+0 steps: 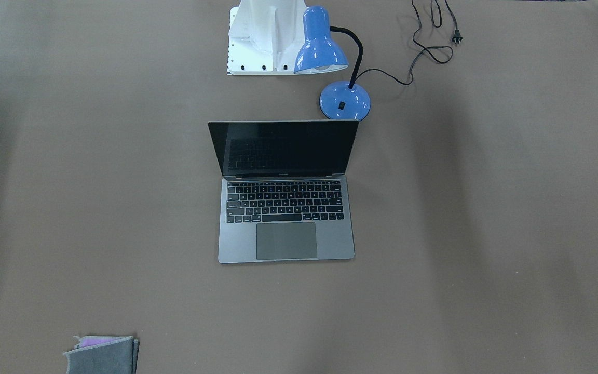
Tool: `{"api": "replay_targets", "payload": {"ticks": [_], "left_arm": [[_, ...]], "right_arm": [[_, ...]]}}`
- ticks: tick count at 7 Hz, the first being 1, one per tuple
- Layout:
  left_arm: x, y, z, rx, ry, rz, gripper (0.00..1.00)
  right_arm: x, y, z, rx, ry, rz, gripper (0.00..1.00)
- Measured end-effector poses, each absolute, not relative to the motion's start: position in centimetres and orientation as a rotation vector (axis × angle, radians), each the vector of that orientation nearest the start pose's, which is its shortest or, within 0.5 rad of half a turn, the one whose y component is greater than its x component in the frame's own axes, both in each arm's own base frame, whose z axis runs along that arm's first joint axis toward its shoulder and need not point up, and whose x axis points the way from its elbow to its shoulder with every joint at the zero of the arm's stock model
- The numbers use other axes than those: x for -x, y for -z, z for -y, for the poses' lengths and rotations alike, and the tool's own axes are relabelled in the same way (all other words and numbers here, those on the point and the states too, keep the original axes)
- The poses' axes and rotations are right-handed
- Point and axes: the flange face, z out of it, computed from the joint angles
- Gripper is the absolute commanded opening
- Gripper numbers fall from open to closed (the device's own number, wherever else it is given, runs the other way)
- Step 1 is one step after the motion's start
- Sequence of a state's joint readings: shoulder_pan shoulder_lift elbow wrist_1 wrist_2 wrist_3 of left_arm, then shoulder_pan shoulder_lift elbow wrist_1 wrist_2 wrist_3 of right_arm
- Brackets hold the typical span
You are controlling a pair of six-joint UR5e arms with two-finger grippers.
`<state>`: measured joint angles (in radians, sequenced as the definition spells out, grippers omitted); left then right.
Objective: Close laptop
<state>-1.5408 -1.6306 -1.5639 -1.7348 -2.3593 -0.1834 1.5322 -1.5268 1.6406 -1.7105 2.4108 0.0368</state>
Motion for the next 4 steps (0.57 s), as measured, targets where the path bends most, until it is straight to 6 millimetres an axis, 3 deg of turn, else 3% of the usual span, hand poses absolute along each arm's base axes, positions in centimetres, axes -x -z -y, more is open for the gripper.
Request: {"api": "replay_targets", "payload": {"ticks": [4], "left_arm": [[4.67, -61.27, 53.12, -0.125, 0.052, -0.803, 0.98]], "right_arm": [[-3.88, -60.82, 51.05, 0.050, -0.005, 0.840, 1.00]]}}
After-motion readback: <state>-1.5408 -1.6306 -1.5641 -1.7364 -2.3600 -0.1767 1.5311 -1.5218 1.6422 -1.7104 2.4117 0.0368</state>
